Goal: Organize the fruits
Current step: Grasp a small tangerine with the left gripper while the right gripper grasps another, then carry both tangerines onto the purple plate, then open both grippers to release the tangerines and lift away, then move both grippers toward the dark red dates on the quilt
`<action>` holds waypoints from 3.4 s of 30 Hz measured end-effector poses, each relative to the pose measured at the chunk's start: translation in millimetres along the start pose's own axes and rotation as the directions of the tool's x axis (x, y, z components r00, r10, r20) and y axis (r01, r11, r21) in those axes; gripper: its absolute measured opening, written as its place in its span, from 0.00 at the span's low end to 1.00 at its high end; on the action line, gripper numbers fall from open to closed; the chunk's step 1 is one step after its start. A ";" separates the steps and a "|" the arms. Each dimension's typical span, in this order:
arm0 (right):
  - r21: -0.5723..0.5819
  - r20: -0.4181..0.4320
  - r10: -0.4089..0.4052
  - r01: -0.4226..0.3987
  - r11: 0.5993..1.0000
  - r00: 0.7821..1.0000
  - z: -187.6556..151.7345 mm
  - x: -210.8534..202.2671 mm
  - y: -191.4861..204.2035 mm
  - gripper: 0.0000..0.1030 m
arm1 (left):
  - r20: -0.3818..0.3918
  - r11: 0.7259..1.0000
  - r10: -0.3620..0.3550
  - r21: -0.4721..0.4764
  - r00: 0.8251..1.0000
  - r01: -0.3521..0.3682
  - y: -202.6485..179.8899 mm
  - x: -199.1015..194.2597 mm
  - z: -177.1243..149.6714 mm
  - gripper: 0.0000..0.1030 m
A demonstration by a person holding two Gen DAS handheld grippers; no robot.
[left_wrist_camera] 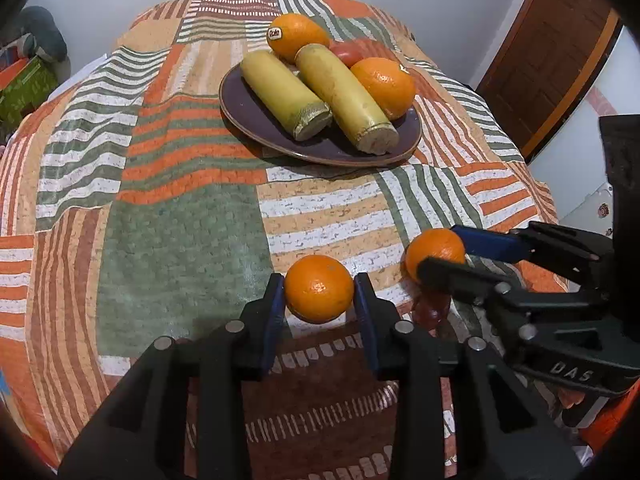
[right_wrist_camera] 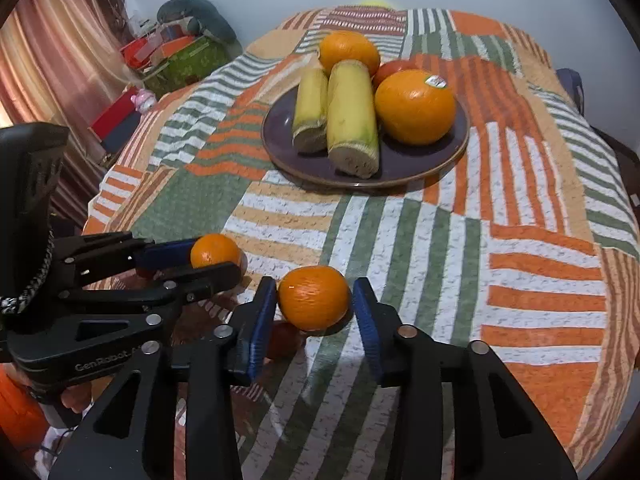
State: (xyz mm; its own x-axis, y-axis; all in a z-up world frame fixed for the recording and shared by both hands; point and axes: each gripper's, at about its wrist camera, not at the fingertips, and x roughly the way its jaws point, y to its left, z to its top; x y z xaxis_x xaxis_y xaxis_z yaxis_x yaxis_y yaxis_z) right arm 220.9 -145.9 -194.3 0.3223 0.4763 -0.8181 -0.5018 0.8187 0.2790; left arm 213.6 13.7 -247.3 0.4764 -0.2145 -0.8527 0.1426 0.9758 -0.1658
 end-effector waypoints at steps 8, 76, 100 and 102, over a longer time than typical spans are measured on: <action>-0.026 0.011 -0.003 0.003 1.000 1.000 -0.1 0.1 6.1 0.34 | 0.060 1.000 0.029 0.001 0.998 -0.030 7.6 -21.6 2.4 0.33; 0.047 0.150 -0.069 0.062 0.997 0.986 67.2 1.8 -57.7 0.46 | 0.171 0.995 0.058 -0.091 0.984 -0.043 39.0 12.7 112.4 0.51; -0.073 0.269 -0.093 0.117 0.990 0.959 40.2 -88.8 8.4 0.46 | 0.315 0.990 0.136 -0.078 0.939 -0.117 40.0 -135.3 30.8 0.54; -0.086 0.263 -0.093 0.119 0.989 0.960 36.1 -89.3 13.4 0.47 | 0.303 0.989 0.144 -0.083 0.942 -0.124 42.0 -136.6 19.9 0.54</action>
State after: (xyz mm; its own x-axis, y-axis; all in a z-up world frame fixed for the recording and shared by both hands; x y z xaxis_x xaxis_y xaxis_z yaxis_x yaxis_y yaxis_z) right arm 214.4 -165.9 -99.3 0.5670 0.4659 -0.6793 -0.5269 0.8391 0.1356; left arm 171.8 83.2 -127.9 0.7318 -0.0747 -0.6774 0.0100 0.9950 -0.0990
